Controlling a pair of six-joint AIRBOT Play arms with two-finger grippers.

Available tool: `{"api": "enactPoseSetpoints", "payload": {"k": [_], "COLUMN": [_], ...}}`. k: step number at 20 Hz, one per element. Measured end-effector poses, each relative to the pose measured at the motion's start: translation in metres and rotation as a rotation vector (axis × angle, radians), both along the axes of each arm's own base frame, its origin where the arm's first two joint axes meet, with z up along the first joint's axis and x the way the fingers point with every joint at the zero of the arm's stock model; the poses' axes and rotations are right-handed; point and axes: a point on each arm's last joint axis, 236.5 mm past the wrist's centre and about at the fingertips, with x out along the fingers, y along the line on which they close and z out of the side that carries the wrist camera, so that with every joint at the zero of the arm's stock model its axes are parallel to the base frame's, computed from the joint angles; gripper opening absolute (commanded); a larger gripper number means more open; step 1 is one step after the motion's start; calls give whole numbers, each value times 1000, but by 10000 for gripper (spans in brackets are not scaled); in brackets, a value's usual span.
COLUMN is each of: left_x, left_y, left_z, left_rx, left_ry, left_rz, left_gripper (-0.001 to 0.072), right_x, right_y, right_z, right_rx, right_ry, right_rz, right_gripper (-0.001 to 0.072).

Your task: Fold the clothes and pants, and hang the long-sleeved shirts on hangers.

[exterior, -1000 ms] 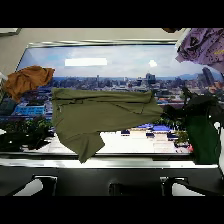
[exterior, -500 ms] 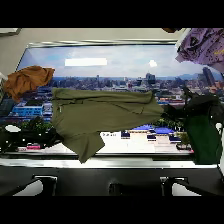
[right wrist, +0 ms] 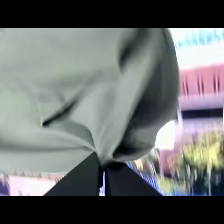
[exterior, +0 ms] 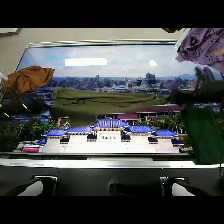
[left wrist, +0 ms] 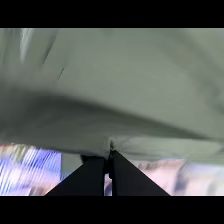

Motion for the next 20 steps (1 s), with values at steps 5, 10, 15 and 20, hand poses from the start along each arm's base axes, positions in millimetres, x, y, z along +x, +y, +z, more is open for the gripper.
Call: {"api": "enactPoseSetpoints", "payload": {"k": [5, 10, 15, 20], "left_x": [17, -68, -140, -125], "left_y": [17, 22, 33, 49], "left_z": [215, 348, 387, 350], "left_rx": [206, 389, 493, 503], "left_ry": [-440, -709, -783, -650], "left_rz": [26, 155, 297, 310], "left_gripper": [15, 16, 15, 15], "right_x": [5, -86, -168, -149], "right_y": [1, 11, 14, 6], "right_z": [171, 308, 365, 353], "right_rx": [-74, -193, -239, -158], "right_ry": [-348, -647, -801, -720], "right_rz": [-10, -63, -174, -241], "right_gripper": [24, 24, 24, 25]}}
